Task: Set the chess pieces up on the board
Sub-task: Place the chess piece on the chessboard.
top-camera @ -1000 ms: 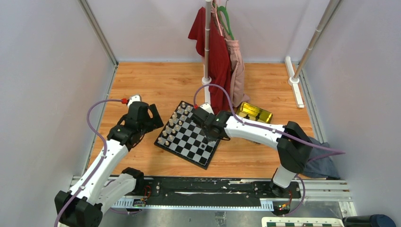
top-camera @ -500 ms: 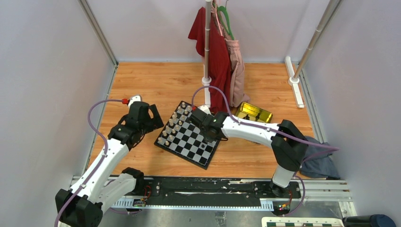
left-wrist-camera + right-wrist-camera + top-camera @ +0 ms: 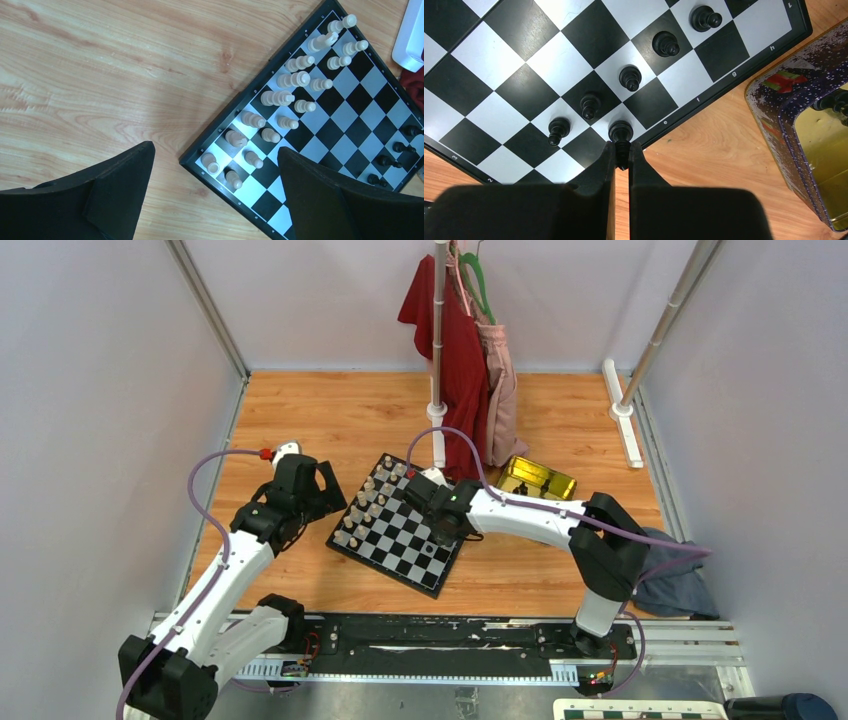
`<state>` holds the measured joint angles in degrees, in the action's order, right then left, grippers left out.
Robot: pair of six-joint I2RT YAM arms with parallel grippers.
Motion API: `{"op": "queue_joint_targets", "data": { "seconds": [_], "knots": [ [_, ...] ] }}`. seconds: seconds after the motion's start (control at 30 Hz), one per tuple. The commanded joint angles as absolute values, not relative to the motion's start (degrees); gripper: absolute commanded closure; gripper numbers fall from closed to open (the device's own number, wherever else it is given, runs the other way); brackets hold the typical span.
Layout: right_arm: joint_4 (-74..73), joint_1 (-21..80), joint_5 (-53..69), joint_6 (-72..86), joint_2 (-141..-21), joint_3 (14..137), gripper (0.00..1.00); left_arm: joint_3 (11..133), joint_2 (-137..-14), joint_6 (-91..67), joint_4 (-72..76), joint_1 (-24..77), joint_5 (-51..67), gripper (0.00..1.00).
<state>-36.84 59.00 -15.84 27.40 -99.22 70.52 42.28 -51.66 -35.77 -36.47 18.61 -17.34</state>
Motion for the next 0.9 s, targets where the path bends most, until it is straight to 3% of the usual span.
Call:
{"op": "queue_joint_targets", "data": {
  "seconds": [0.0,0.13,0.23,0.4,0.87],
  "knots": [
    [-37.7,58.8,-15.2,27.5,-99.8,69.3,1.0,41.4,-52.1,-35.9,-35.5,18.8,-18.1,0.0],
    [-37.7,58.8,-14.8,27.4,-100.0,69.2,0.96,41.8,-52.5,-35.8,-35.4,18.8,-18.0,0.0],
    [-37.8,58.8,-14.7,27.1,-100.2,69.3,0.78,41.8,-52.6,-35.8,-35.4,18.8,-18.0,0.0],
    [-38.2,58.7,-14.8,26.5,-99.9,70.1,0.66,41.9,-52.6,-35.7,-35.4,18.8,-18.0,0.0],
    [-44.7,58.7,-17.8,24.5,-96.0,76.9,0.62,42.8,-52.3,-36.4,-34.7,18.8,-17.9,0.0]
  ]
}}
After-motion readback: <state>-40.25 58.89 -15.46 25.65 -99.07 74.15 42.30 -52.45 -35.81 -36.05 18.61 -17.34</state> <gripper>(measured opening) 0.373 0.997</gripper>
